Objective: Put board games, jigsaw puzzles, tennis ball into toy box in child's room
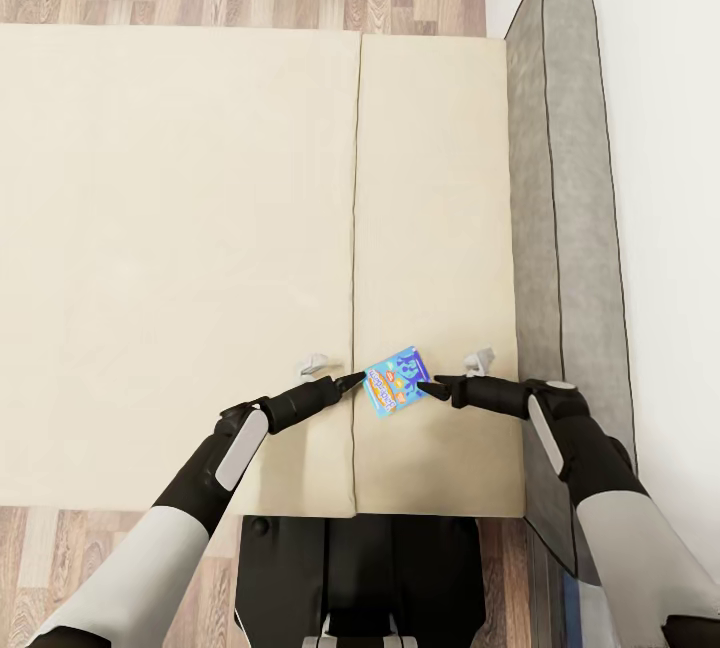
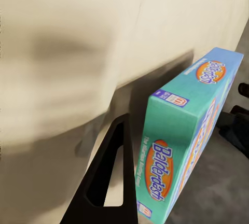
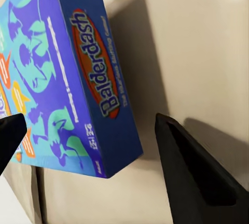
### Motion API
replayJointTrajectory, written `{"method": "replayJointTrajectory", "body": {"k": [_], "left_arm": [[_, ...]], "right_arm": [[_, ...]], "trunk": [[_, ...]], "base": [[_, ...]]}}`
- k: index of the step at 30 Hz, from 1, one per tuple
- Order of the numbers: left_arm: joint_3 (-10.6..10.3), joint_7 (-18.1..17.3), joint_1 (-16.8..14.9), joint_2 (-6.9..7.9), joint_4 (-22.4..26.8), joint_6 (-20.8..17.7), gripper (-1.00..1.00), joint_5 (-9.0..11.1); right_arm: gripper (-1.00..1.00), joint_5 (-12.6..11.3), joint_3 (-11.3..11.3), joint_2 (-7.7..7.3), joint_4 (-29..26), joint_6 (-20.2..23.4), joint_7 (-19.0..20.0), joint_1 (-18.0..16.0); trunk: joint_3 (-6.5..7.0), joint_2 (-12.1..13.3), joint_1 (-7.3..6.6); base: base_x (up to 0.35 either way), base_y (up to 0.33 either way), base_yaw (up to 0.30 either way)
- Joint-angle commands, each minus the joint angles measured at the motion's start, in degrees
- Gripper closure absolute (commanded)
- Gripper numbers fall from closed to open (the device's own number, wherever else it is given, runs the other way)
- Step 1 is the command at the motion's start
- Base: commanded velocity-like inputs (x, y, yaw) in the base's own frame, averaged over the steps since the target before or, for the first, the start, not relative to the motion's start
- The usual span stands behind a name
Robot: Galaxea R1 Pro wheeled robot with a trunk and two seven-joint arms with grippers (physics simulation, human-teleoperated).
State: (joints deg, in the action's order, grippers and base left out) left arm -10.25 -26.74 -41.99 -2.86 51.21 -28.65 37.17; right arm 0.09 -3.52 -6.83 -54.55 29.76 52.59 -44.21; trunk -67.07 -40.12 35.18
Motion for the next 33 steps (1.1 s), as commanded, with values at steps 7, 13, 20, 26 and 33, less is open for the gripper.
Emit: {"method": "replayJointTrajectory", "body": {"k": [7,13,20,26,33], "left_arm": [[0.02,0.66,-0.02,-0.03,-0.67,0.27,-1.00,-0.96],[-0.01,0.70,-0.02,-0.03,-0.67,0.27,-1.00,-0.96],[-0.02,0.71,-0.02,-0.04,-0.67,0.27,-1.00,-0.96],[-0.03,0.75,-0.02,-0.04,-0.67,0.27,-1.00,-0.96],[-0.03,0.83,-0.02,-0.04,-0.67,0.27,-1.00,-0.96]], "right_arm": [[-1.00,0.20,-0.15,0.14,1.05,-0.09,-0.34,-0.35],[-1.00,0.19,-0.16,0.22,1.40,-0.23,-1.21,-0.45],[-1.00,0.20,-0.12,0.28,1.54,-0.30,-1.60,-0.50],[-1.00,0.08,0.04,0.49,1.60,-0.36,-1.70,-0.46],[-1.00,0.08,0.42,2.24,1.63,-0.53,-1.54,-0.21]], "trunk": [[-0.04,-0.04,0.05],[-0.04,-0.04,0.05],[-0.04,-0.04,0.05],[-0.04,-0.04,0.05],[-0.04,-0.04,0.05]], "base": [[0.000,0.000,0.000],[0.000,0.000,0.000],[0.000,0.000,0.000],[0.000,0.000,0.000],[0.000,0.000,0.000]]}}
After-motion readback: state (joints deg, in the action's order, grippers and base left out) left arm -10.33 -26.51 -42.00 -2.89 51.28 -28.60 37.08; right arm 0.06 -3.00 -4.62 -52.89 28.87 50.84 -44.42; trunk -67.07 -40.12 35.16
